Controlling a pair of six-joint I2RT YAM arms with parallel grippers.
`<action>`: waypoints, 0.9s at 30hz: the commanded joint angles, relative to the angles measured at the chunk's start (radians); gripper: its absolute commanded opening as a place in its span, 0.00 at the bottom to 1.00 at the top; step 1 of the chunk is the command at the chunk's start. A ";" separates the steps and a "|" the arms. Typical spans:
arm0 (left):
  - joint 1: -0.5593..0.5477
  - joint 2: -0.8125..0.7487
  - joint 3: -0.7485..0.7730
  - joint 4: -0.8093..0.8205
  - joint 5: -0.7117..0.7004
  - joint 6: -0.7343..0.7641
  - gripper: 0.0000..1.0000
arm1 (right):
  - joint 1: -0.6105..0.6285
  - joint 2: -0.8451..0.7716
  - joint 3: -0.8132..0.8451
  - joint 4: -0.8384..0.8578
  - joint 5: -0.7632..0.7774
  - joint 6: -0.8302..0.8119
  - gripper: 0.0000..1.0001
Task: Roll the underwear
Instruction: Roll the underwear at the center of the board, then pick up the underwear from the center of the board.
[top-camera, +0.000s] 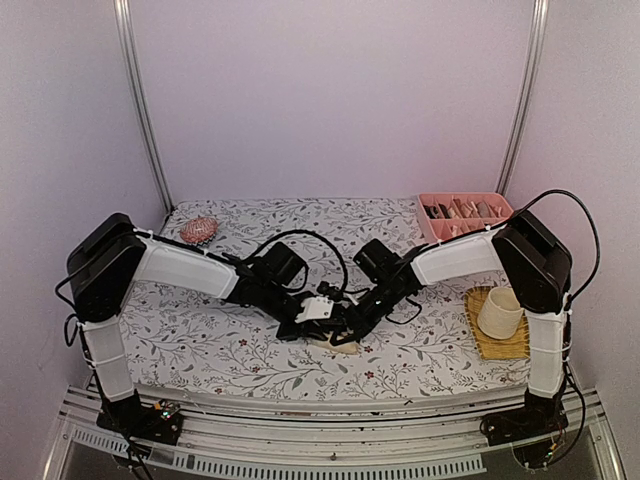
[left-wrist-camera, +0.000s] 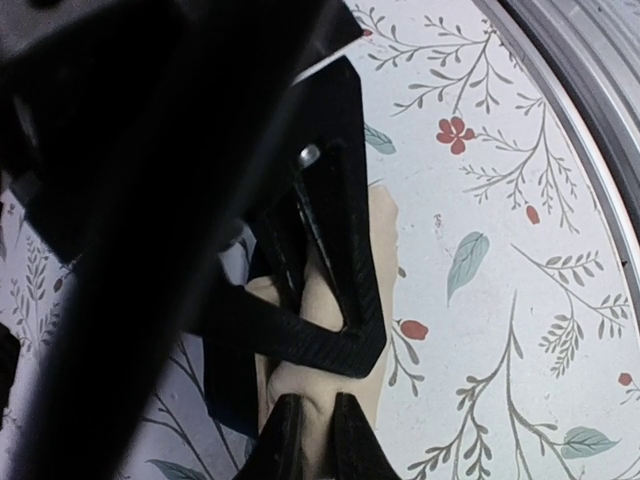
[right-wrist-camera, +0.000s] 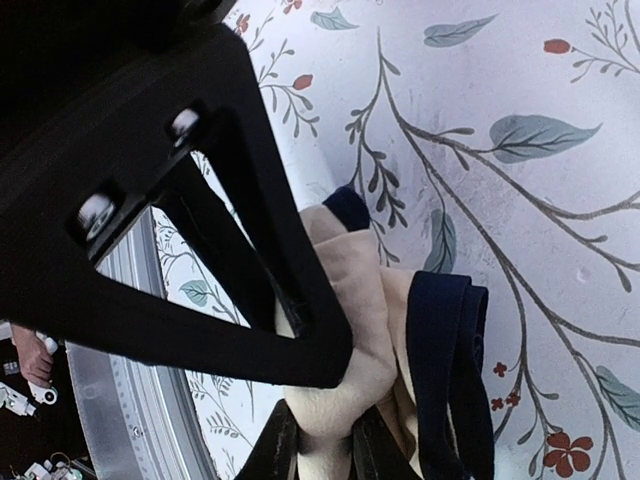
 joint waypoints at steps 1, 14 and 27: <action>-0.012 0.043 0.019 -0.036 -0.025 -0.019 0.10 | 0.002 0.002 -0.028 0.003 0.047 -0.008 0.18; -0.012 0.049 0.023 -0.038 -0.055 -0.024 0.01 | -0.026 -0.144 -0.070 0.062 0.161 0.005 0.46; -0.034 0.048 0.041 -0.038 -0.102 -0.045 0.01 | -0.048 -0.084 -0.035 0.021 0.139 -0.012 0.52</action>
